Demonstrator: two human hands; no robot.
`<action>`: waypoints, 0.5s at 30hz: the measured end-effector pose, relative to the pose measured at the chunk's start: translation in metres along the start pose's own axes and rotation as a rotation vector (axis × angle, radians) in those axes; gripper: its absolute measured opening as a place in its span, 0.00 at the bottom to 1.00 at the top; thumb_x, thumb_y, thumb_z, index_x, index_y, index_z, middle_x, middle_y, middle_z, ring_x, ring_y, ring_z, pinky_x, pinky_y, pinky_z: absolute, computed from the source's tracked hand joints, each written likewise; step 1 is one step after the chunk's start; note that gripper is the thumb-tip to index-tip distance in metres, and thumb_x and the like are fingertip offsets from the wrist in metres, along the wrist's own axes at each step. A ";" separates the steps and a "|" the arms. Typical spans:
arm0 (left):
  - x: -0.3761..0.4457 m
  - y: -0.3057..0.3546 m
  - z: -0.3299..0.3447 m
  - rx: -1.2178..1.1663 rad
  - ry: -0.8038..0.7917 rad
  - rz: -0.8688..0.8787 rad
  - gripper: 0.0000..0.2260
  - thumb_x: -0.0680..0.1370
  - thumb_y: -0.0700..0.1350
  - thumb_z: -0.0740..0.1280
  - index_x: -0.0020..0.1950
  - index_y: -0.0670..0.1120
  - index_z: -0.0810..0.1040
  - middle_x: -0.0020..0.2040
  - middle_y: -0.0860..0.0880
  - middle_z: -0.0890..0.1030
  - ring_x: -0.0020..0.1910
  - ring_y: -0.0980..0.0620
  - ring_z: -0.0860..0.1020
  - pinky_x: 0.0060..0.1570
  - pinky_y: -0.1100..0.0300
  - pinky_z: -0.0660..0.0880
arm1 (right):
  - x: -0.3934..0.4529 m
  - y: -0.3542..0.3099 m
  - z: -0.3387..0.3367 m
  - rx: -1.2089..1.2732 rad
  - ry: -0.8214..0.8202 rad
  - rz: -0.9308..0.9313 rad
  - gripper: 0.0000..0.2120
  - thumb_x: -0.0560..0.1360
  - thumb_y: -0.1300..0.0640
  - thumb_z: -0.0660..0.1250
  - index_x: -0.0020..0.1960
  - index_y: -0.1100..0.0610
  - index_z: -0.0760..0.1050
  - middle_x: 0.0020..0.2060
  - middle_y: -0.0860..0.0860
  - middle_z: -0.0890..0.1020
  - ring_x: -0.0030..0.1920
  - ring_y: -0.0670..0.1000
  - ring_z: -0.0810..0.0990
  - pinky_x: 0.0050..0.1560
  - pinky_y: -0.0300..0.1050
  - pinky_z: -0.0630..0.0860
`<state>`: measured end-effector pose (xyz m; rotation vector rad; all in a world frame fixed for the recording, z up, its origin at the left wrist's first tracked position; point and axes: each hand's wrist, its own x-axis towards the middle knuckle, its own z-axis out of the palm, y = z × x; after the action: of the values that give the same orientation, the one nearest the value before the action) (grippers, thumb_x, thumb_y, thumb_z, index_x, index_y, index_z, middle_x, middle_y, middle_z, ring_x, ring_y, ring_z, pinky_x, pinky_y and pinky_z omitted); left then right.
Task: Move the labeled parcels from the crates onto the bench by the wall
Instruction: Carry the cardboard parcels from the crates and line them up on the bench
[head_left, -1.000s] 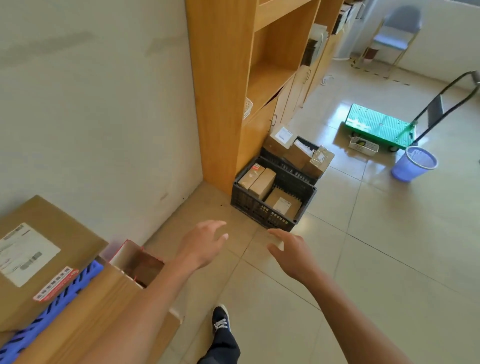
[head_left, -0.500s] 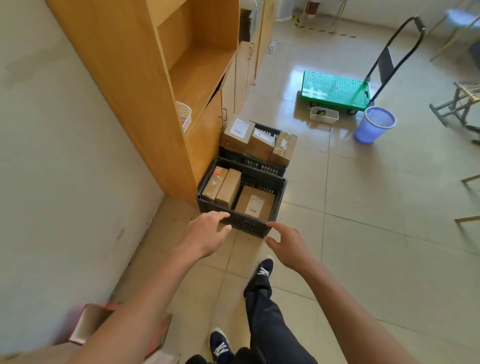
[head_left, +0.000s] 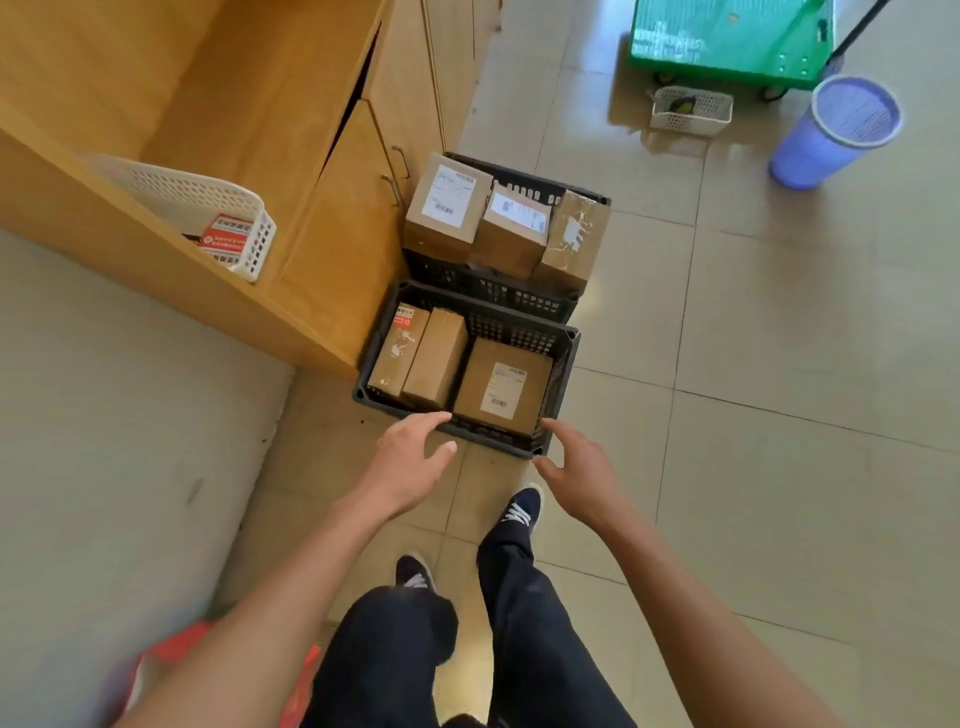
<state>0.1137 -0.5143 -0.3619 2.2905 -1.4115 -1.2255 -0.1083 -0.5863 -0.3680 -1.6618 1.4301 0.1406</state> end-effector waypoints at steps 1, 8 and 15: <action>0.014 0.002 0.002 -0.019 -0.007 -0.019 0.22 0.82 0.51 0.65 0.77 0.53 0.69 0.75 0.53 0.70 0.75 0.52 0.66 0.73 0.51 0.64 | 0.014 0.003 0.000 0.017 -0.007 0.014 0.25 0.81 0.56 0.65 0.77 0.50 0.64 0.73 0.48 0.72 0.72 0.49 0.69 0.67 0.39 0.65; 0.153 -0.018 0.040 -0.136 -0.042 -0.089 0.23 0.82 0.49 0.66 0.77 0.53 0.68 0.75 0.52 0.70 0.75 0.52 0.66 0.72 0.52 0.65 | 0.132 0.041 0.043 0.132 -0.029 0.131 0.28 0.81 0.56 0.65 0.79 0.50 0.62 0.75 0.47 0.69 0.74 0.48 0.67 0.71 0.44 0.65; 0.298 -0.093 0.139 -0.183 -0.115 -0.124 0.24 0.83 0.49 0.65 0.78 0.54 0.65 0.77 0.54 0.67 0.76 0.53 0.63 0.72 0.52 0.64 | 0.271 0.115 0.138 0.188 0.038 0.256 0.30 0.81 0.56 0.66 0.80 0.47 0.60 0.80 0.48 0.58 0.80 0.51 0.56 0.77 0.51 0.58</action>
<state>0.1362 -0.6721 -0.6643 2.2427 -1.1513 -1.4783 -0.0551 -0.6805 -0.6747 -1.3327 1.6297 0.1153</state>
